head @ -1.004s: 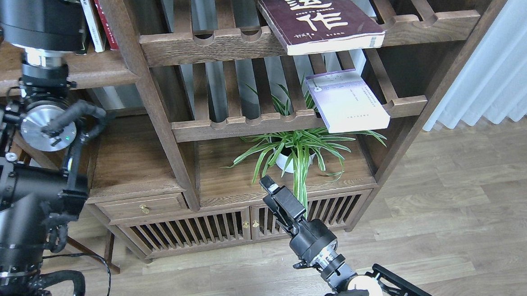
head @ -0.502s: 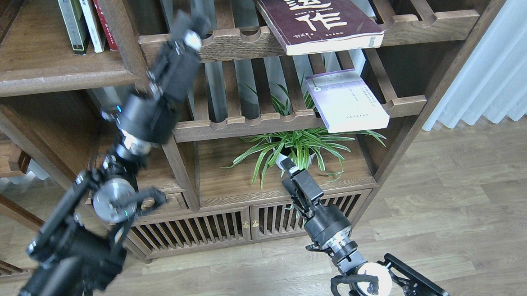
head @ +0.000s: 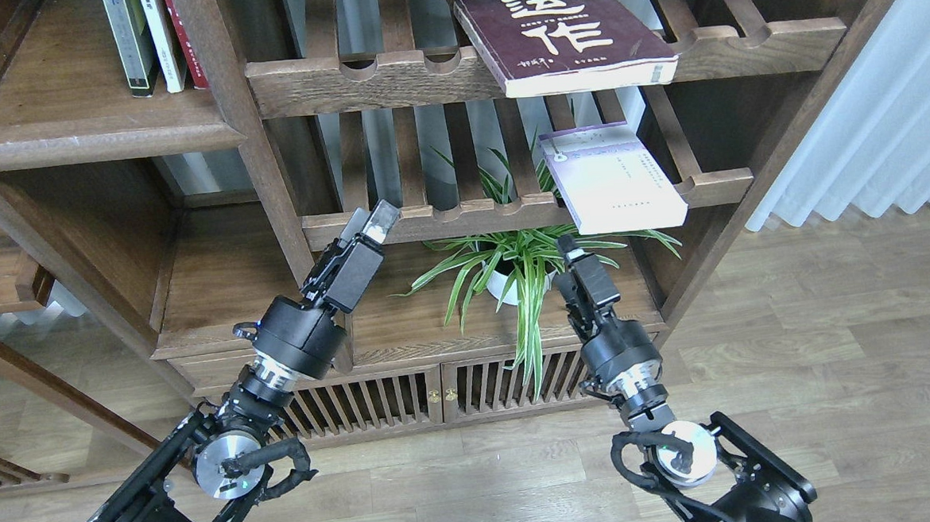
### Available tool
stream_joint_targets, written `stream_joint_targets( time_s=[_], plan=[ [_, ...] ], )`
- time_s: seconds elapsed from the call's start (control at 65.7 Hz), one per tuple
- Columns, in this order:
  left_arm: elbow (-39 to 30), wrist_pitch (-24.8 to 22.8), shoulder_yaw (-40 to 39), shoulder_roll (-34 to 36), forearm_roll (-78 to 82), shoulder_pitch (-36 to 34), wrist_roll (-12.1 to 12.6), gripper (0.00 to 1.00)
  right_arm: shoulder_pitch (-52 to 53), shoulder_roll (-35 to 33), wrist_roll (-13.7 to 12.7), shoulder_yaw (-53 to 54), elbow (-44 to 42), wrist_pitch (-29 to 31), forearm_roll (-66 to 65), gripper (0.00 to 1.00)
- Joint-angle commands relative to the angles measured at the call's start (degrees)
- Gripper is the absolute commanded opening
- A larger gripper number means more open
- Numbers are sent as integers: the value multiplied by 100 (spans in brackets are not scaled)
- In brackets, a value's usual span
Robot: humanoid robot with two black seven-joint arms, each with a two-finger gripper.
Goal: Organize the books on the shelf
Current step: 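Reach the right gripper to the white book's bottom edge and grasp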
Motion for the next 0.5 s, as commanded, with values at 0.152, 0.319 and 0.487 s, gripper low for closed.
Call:
stream_joint_targets(
  time_s=[0.152, 0.319, 0.487],
  plan=[
    [162, 0, 168, 0, -121, 116, -44, 100, 517, 0, -19, 471, -901, -53, 314, 98],
    [179, 0, 256, 0, -262, 239, -9, 100, 641, 0, -36, 639, -999, -62, 437, 98],
    [188, 0, 309, 0, -271, 230, 0, 100, 799, 0, -36, 648, -990, -62, 631, 98]
  ],
)
